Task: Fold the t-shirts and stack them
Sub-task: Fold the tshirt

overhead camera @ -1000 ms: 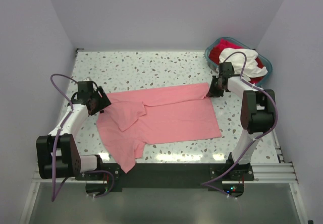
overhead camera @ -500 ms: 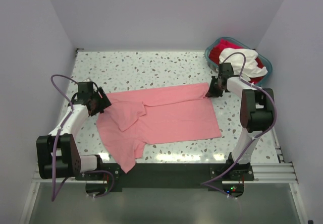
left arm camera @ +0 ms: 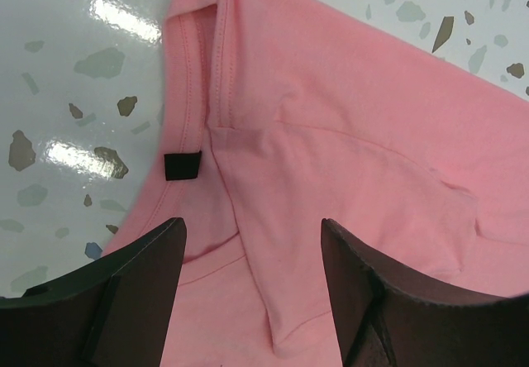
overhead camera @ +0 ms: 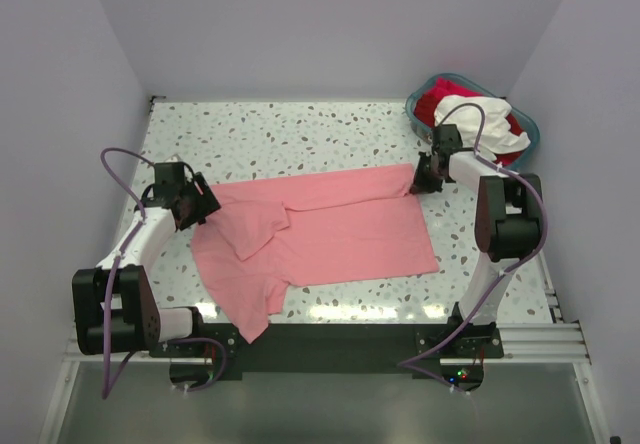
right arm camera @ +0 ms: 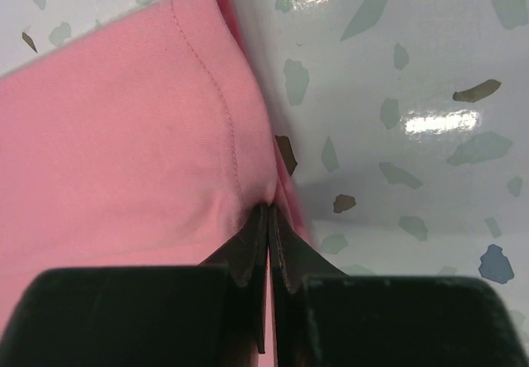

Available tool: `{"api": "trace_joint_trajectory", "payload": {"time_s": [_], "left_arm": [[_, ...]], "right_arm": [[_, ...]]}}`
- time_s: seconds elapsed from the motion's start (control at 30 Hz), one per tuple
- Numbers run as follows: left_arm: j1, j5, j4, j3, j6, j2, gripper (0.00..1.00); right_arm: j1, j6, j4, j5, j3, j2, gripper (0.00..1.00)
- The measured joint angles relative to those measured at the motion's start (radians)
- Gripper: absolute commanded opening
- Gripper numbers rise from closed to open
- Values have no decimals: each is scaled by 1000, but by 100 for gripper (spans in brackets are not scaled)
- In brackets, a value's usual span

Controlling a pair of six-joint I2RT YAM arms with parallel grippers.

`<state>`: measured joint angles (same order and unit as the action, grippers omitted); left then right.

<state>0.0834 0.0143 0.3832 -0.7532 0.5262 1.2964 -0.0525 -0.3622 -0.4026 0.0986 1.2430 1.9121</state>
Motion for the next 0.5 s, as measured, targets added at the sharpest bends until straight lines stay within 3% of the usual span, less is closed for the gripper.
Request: {"api": "trace_joint_trajectory", "payload": {"time_s": [0.5], "left_arm": [[0,1,-9,23,-1,-1,71]], "right_arm": [[0,84,-103,-64,71,-2,0]]}}
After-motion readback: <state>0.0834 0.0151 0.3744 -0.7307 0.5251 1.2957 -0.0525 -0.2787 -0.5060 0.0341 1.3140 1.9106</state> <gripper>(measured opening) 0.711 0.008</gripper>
